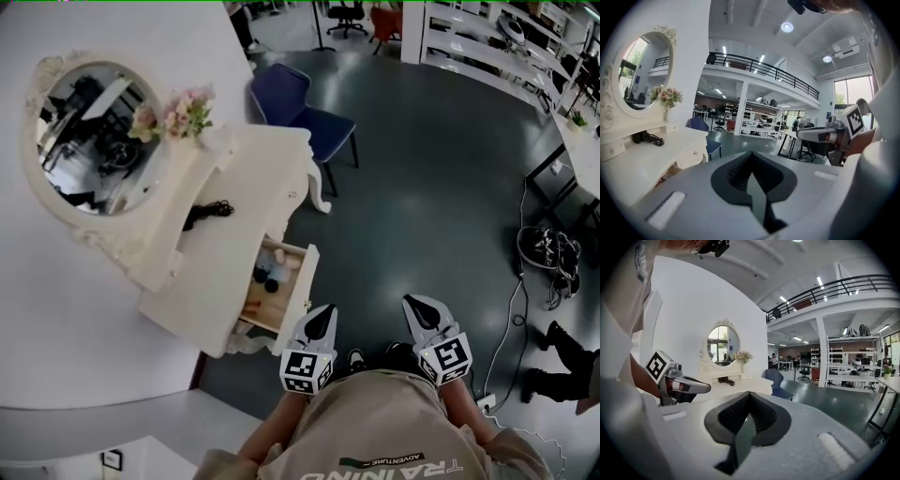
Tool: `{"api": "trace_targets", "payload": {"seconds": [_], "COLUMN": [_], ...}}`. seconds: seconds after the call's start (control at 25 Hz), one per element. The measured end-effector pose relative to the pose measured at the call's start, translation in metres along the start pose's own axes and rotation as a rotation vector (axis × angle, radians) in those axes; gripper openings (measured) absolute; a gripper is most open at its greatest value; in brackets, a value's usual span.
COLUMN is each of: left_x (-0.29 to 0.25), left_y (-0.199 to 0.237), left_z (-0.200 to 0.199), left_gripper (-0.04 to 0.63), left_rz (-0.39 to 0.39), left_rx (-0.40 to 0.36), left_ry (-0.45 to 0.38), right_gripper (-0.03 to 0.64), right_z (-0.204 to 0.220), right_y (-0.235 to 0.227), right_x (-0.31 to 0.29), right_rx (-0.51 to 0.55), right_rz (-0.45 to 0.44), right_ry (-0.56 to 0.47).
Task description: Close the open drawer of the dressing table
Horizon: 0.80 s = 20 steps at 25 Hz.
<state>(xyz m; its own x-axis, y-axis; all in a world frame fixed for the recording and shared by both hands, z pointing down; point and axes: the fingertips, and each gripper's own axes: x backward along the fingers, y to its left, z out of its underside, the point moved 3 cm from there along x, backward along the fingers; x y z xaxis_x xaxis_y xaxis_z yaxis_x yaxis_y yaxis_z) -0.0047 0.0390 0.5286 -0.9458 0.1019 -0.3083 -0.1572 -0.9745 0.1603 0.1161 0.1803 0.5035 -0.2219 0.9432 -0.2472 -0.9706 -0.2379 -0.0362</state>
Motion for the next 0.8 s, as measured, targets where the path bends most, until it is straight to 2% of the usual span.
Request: {"api": "trace_targets", "payload": {"seconds": [0.32,0.56,0.8], "left_x": [-0.007,-0.020,-0.048], "left_y": [0.025,0.055,0.071], "left_z": [0.001,-0.006,-0.029], "left_gripper": [0.015,0.015,0.015], "left_rz": [-0.087,-0.240,-0.342], "left_rx": [0.055,0.176,0.167], "left_ry": [0.001,-0.032,-0.031], "right_gripper": [0.003,0.003,0.003], "right_z": [-0.003,-0.010,-0.028], "right_y": [-0.006,-0.021,-0.040], "right_x": [-0.048,-0.096,-0.159], "right_rx": [-0.001,0.009,0.050], "right_rz": [-0.100,-0.233,-0.396], "right_ry": [0.041,0.063,0.053]}}
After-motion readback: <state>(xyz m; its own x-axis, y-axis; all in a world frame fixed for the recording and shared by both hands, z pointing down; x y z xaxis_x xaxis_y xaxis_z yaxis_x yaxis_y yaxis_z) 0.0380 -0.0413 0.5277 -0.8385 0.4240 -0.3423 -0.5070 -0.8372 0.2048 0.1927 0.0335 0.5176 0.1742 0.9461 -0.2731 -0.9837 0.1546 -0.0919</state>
